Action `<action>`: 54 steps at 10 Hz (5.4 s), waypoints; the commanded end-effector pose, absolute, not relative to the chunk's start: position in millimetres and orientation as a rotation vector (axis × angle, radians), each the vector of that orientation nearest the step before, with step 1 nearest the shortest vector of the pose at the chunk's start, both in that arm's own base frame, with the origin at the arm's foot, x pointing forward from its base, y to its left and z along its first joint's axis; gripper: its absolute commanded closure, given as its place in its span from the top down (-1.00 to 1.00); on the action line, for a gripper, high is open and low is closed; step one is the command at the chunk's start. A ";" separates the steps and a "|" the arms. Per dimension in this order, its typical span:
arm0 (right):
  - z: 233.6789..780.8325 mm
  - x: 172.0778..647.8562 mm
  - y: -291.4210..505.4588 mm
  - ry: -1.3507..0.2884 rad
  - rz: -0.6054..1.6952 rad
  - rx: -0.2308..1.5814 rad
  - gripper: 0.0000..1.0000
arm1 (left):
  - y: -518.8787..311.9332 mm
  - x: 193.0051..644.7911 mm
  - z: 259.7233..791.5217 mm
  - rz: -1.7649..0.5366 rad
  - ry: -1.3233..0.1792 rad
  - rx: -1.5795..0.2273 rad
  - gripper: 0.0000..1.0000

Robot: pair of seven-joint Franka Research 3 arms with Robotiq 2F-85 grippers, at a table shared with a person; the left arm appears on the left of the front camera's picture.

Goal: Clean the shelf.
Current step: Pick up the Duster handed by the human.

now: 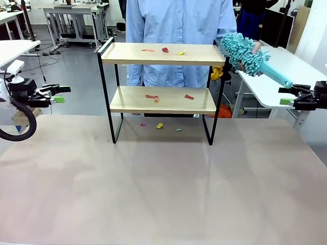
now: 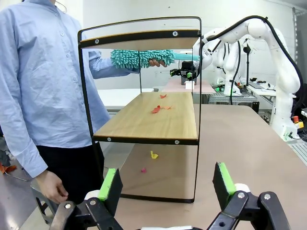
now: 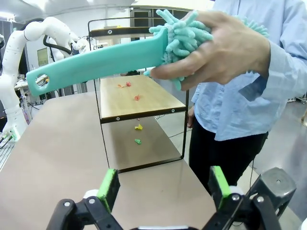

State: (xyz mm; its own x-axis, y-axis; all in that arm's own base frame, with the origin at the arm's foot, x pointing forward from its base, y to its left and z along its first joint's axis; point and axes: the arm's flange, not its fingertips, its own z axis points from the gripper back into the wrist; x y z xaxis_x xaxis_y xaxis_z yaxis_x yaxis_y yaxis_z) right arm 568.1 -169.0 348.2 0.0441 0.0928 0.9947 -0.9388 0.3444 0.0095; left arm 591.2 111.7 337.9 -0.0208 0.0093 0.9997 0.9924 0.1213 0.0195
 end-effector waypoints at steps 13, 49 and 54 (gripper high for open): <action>621.9 530.3 -160.7 -0.652 0.561 0.240 1.00 | 112.7 592.7 341.2 -1.132 -1.286 -1.113 1.00; 554.3 469.4 54.9 -0.717 0.343 0.005 1.00 | 112.7 592.7 341.2 -1.132 -1.286 -1.113 1.00; 548.5 475.0 60.2 -0.717 0.328 0.002 -0.19 | 112.7 592.7 341.2 -1.132 -1.286 -1.113 1.00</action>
